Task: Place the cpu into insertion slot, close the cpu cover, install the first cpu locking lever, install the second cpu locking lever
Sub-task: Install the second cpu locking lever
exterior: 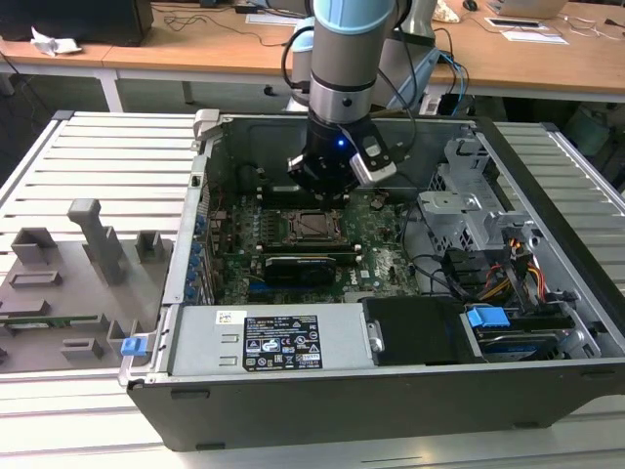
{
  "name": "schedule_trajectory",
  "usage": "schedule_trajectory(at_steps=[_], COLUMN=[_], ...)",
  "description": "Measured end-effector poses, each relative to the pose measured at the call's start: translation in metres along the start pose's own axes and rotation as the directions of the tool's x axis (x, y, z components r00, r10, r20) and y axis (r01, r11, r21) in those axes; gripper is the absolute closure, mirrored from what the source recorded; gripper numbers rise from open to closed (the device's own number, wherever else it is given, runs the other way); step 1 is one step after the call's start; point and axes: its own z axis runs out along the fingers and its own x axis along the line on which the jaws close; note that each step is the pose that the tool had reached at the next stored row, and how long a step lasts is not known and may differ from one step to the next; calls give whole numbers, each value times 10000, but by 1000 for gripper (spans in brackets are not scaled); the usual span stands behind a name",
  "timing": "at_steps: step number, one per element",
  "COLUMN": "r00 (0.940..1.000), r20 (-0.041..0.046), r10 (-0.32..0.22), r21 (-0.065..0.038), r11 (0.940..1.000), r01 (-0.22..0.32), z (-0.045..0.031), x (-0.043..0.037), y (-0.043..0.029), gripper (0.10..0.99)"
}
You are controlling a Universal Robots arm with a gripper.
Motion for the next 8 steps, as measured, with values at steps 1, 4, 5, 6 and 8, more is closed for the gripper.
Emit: schedule_trajectory(at_steps=[1,4,5,6,8], r00=[10000,10000,10000,10000,10000], r20=[1,1,3,2,1], r10=[0,-3,-3,0,0], r21=[-3,-2,-3,-2,-1], r11=[10000,10000,10000,10000,10000], r01=[0,3,3,0,0], z=[-26,-89,-89,-91,-98], x=[-1,-2,-2,-1,1], y=[2,3,-5,-20,-97], gripper=[980,980,980,980,980])
